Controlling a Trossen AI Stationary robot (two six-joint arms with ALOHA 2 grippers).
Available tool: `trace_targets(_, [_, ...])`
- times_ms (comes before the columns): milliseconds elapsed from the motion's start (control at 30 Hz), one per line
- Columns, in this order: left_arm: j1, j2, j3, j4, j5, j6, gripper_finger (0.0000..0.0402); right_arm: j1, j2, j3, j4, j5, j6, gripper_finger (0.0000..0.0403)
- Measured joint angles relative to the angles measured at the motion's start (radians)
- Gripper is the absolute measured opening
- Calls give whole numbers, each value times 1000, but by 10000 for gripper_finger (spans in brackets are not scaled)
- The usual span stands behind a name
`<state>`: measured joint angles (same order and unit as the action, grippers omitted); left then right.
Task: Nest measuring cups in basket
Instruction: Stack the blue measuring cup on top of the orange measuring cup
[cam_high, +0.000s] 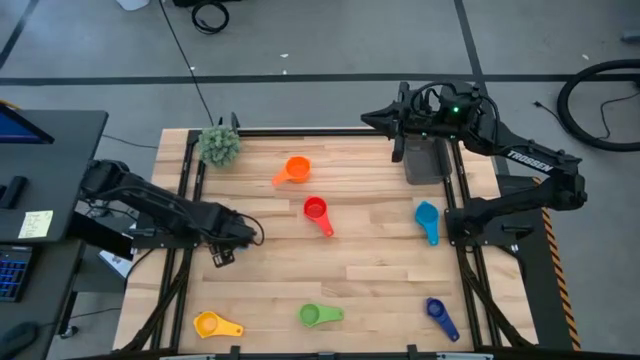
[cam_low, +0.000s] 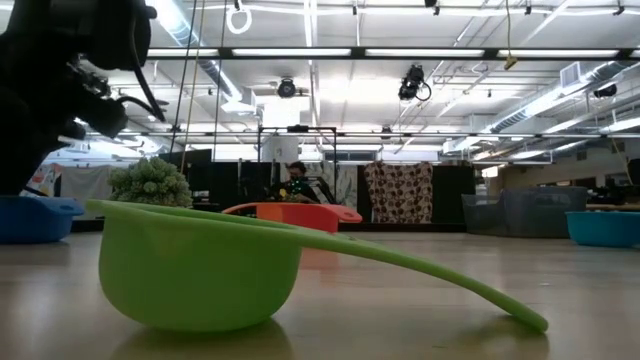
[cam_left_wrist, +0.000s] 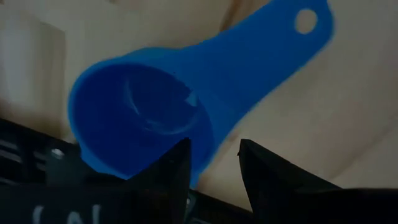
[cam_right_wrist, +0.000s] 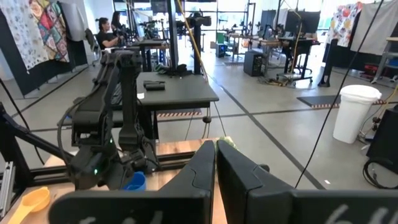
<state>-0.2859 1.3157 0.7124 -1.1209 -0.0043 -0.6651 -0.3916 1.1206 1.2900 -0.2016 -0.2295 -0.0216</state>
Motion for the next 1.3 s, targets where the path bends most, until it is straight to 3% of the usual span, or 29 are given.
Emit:
trace_targets(267, [2, 76, 0, 63, -38, 106, 124, 0, 0, 0, 1, 0, 0, 22])
trace_targets(567, [2, 102, 2, 104, -54, 150, 23, 0, 0, 0, 2, 0, -12, 22])
trace_targets(767, [26, 100, 24, 61, -80, 212, 22, 0, 0, 0, 2, 0, -32, 22])
trace_targets(900, [77, 98, 98, -51, -101, 290, 22, 0, 0, 0, 2, 1, -32, 22])
trace_targets(1067, [151, 98, 237, -136, -204, 437, 22, 0, 0, 0, 2, 46, -34, 22])
trace_targets(1300, [287, 98, 458, -137, -274, 712, 22, 0, 0, 0, 1, 64, -7, 22])
